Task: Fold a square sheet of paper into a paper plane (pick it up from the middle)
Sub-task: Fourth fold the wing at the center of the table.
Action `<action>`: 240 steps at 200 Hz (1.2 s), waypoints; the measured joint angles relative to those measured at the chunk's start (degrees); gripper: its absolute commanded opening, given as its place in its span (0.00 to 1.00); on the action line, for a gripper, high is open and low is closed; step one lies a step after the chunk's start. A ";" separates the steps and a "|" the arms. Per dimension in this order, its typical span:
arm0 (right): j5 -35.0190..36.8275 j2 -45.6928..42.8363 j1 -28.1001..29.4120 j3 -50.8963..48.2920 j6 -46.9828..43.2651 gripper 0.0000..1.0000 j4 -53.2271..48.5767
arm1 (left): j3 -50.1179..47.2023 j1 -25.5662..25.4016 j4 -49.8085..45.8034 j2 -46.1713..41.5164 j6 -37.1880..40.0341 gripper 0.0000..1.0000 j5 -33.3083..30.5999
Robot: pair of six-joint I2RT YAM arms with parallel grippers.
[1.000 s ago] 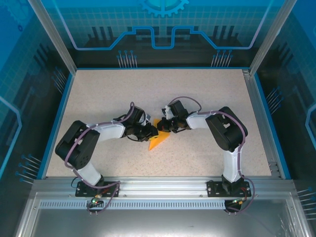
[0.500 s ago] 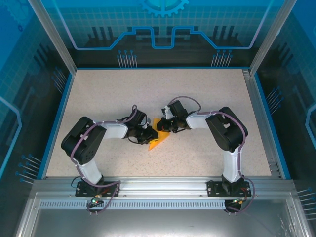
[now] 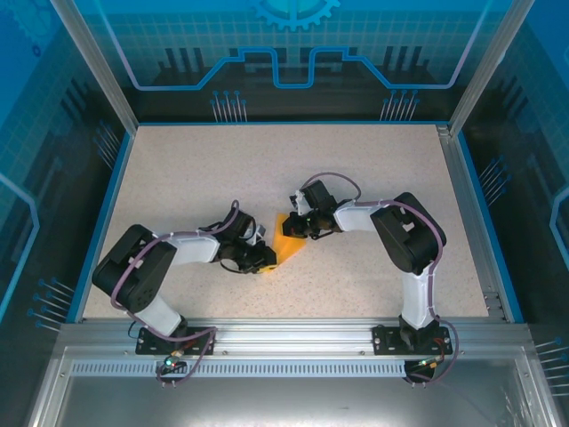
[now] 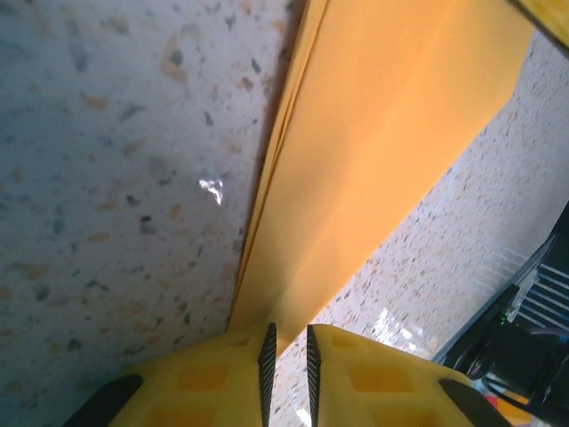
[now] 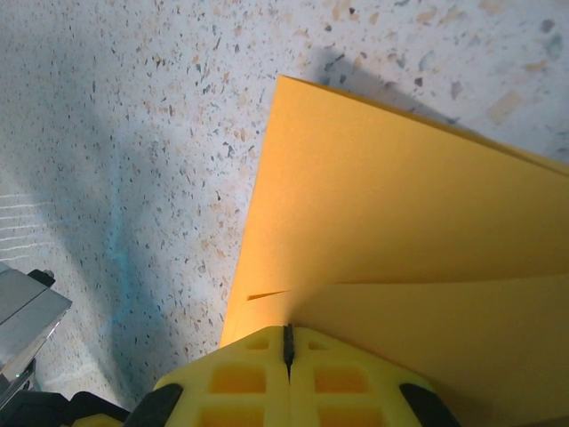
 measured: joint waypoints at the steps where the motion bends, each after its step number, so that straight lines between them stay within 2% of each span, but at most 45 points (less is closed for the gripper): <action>1: 0.02 -0.02 0.00 0.00 0.00 0.02 -0.04 | 0.00 0.00 -0.09 -0.02 0.02 0.21 0.02; 36: 0.15 -0.17 0.04 0.00 -0.04 0.02 -0.46 | -0.94 0.00 -3.67 -1.81 1.92 0.22 0.96; 72: 0.35 -0.22 0.04 0.35 -0.44 0.03 -1.14 | -2.64 -0.22 -9.90 -7.80 2.56 0.21 0.94; 111: 1.46 -0.39 0.04 1.29 -1.11 0.04 -3.19 | -0.63 0.52 -11.50 -13.22 2.54 0.22 -0.63; 176: 2.34 -0.66 0.04 2.47 -1.53 0.05 -6.12 | 7.06 1.25 -4.24 -0.66 1.60 0.23 0.13; 200: 2.51 -0.72 0.04 2.51 -1.49 0.06 -6.38 | 7.34 1.25 -2.80 3.39 1.33 0.15 0.11; 240: 3.04 -2.64 0.04 2.69 -1.33 0.05 -7.61 | 5.90 1.40 -0.09 6.21 0.44 0.10 0.22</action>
